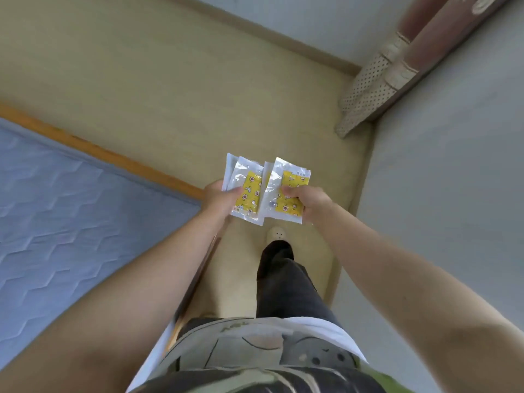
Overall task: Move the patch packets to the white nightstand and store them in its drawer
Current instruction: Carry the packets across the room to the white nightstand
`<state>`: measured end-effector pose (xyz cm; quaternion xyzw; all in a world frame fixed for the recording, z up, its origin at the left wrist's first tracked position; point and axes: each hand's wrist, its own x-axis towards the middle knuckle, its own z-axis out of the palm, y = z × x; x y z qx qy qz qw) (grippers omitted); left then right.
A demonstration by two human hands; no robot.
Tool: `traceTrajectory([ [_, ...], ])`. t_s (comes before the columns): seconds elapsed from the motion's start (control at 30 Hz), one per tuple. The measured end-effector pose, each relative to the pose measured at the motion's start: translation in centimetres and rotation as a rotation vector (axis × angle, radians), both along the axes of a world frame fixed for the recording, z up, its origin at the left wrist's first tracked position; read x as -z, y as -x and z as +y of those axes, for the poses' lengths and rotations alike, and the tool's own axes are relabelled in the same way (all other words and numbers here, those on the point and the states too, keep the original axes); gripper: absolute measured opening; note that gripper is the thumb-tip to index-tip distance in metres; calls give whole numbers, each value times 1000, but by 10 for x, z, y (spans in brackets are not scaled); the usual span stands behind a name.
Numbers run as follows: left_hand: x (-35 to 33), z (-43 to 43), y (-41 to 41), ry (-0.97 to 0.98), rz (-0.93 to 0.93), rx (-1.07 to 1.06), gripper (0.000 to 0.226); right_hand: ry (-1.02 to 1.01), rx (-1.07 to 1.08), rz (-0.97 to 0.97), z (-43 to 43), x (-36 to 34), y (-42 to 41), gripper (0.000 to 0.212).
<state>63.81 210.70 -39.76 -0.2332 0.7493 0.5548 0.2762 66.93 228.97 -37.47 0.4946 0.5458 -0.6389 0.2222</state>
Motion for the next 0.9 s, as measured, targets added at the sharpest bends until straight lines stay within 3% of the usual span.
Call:
traceTrajectory([
  [0.33, -24, 39, 169, -42, 7, -307, 9, 123, -273, 70, 38, -14, 238, 13],
  [0.6, -17, -27, 308, -101, 23, -523, 21, 96, -460, 18, -33, -3, 410, 13],
  [0.9, -29, -128, 471, -157, 20, -758, 16, 55, -642, -13, -159, 1, 610, 13],
])
